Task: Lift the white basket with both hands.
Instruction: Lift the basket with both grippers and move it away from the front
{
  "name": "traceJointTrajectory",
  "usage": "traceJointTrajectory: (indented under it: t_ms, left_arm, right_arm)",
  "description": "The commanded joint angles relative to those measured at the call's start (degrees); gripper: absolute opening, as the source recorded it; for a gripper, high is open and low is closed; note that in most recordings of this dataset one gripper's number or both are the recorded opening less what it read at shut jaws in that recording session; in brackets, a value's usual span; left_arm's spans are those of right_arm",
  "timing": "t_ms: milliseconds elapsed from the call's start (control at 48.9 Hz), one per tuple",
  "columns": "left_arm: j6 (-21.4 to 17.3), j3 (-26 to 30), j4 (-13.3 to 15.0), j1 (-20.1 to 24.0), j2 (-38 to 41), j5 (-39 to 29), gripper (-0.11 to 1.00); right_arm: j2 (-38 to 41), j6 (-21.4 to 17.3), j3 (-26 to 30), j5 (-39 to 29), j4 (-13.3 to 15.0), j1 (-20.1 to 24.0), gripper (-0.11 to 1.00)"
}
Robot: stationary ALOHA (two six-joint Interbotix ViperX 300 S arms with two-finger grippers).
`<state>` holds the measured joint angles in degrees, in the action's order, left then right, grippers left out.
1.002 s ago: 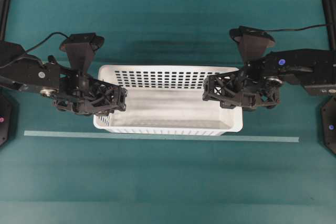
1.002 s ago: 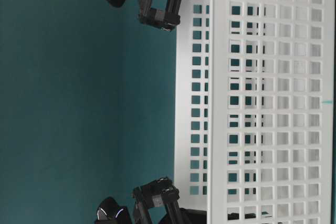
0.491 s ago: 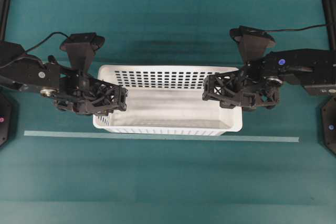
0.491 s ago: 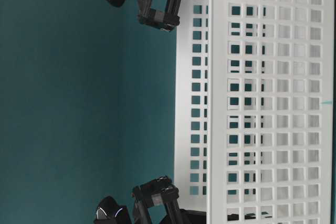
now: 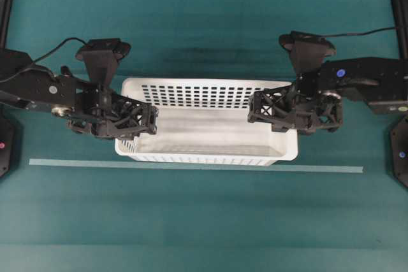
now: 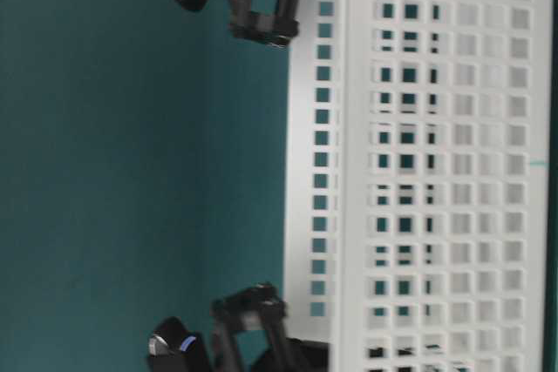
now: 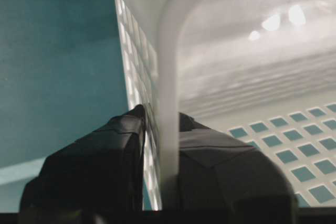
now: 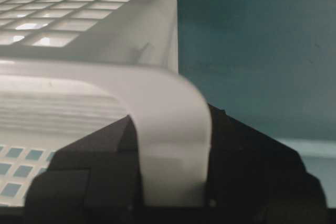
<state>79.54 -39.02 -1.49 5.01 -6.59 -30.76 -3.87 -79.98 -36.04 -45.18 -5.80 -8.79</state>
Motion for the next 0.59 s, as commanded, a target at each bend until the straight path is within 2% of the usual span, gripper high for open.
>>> traceJointTrajectory:
  t_ms: [0, 286, 573]
  left_arm:
    - [-0.4, 4.5, -0.1, -0.4, -3.1, -0.8, 0.07]
    - [-0.3, 11.4, -0.1, -0.3, -11.3, -13.6, 0.05]
    - [-0.3, 19.5, -0.1, -0.3, -14.4, -21.4, 0.05]
  right_arm:
    - [-1.6, 0.4, 3.4, -3.4, 0.2, 0.5, 0.19]
    - [-7.5, 2.3, 9.4, -18.2, 0.2, 0.1, 0.19]
    - [-10.8, 3.1, 17.6, -26.0, 0.2, -0.4, 0.19]
